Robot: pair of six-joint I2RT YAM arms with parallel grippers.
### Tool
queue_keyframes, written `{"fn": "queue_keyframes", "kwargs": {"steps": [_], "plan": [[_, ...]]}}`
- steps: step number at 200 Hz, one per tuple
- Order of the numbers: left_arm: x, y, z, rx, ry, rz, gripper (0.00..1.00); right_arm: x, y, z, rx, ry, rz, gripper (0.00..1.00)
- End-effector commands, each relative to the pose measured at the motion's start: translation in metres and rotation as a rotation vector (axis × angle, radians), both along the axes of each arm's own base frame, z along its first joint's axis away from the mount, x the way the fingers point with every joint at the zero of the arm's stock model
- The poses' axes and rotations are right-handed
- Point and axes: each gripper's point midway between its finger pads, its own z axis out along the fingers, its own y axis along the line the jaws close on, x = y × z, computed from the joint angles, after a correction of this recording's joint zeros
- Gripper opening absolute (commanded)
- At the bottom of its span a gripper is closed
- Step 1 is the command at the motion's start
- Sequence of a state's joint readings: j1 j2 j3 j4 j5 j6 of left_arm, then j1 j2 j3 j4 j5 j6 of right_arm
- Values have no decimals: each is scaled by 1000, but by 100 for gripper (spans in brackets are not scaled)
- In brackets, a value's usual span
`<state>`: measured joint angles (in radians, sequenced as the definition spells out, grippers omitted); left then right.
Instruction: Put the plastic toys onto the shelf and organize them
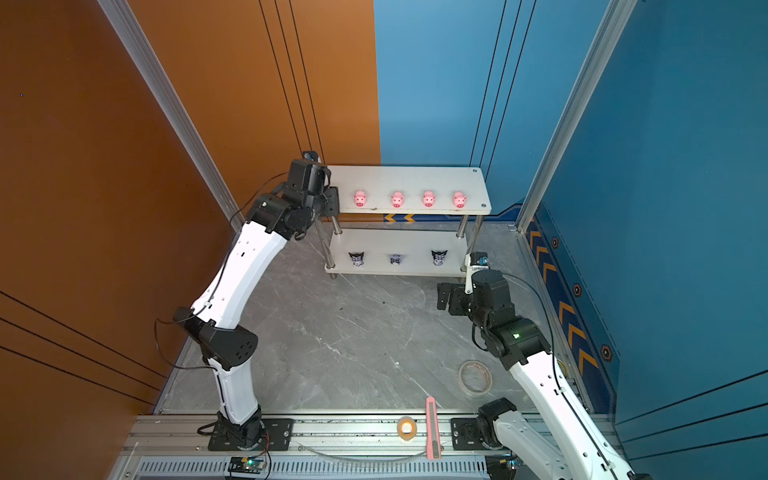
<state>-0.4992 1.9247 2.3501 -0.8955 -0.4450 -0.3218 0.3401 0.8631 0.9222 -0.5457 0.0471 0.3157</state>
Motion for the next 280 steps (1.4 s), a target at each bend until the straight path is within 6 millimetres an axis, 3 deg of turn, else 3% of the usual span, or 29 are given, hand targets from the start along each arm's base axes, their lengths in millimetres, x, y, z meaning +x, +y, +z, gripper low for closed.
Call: {"fn": "queue_keyframes", "kwargs": {"steps": [1,40,78,138,179,280], "plan": [[-1,-1,-3,15,10,5,62,0,0,6,26,-21,-4,100],[3,-3,-12,16,28,3,58,0,0,6,28,-20,-4,100],[2,-3,-7,13,16,1,52,0,0,6,29,-22,-3,100],[-1,-1,-6,9,21,-3,51,0,-1,7,32,-23,-6,100],[2,-5,-11,1,32,-21,43,0,-1,6,29,-23,-7,100],[9,-9,-19,15,50,-59,41,0,-2,6,28,-22,-10,100]]}}
